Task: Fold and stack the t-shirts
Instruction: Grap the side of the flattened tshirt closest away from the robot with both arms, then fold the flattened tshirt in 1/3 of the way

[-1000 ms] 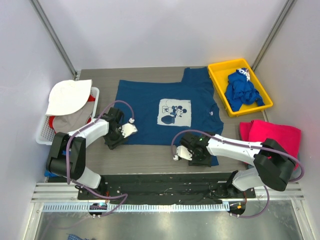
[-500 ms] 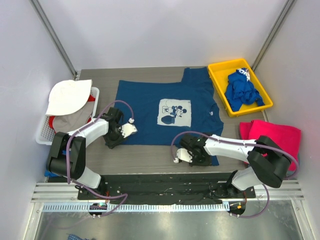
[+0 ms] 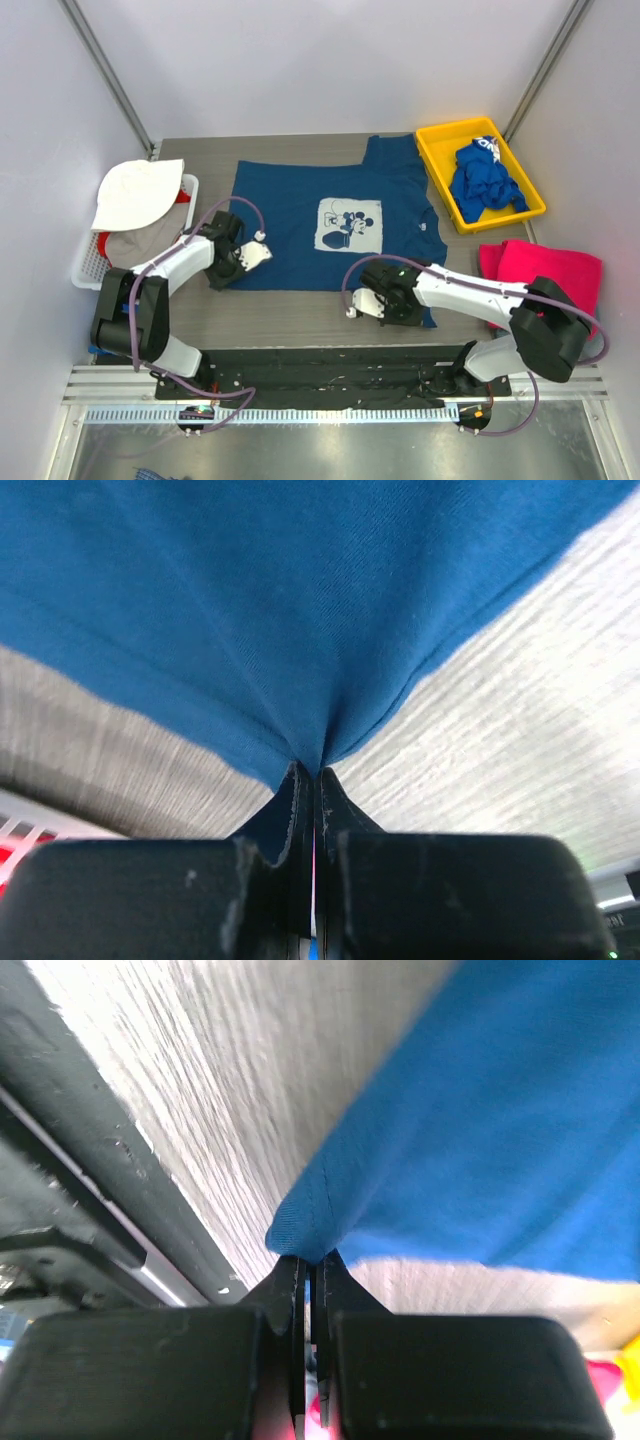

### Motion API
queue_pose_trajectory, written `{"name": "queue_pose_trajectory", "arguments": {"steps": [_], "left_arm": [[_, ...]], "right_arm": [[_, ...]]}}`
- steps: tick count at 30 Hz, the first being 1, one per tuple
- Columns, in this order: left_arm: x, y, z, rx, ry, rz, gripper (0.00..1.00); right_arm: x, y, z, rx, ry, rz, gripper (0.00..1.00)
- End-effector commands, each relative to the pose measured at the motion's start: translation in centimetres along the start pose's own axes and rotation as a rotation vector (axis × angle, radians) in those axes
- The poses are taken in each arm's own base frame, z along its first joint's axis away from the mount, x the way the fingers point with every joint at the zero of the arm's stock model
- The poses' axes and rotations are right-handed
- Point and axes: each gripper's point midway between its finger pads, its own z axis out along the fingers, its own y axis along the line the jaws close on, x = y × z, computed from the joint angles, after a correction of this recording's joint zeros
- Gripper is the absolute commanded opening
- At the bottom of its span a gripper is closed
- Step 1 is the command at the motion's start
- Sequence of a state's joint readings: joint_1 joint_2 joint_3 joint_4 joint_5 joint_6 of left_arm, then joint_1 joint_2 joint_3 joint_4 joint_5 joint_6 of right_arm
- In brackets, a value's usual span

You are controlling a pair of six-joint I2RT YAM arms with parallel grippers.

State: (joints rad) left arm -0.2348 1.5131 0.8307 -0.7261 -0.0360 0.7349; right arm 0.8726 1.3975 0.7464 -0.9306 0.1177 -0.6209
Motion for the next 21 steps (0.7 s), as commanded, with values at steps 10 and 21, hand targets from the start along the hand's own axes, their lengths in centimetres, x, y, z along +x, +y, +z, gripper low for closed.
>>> {"name": "queue_pose_trajectory", "arguments": {"steps": [10, 21], "left_arm": [[-4.1, 3.4, -6.7, -0.133, -0.202, -0.044, 0.0], [-5.9, 8.6, -4.9, -0.241, -0.197, -0.076, 0.0]], "right_arm": [[-1.4, -4.2, -6.9, 0.169, -0.101, 0.054, 0.01], [1.3, -11.3, -8.2, 0.244, -0.083, 0.166, 0.01]]}}
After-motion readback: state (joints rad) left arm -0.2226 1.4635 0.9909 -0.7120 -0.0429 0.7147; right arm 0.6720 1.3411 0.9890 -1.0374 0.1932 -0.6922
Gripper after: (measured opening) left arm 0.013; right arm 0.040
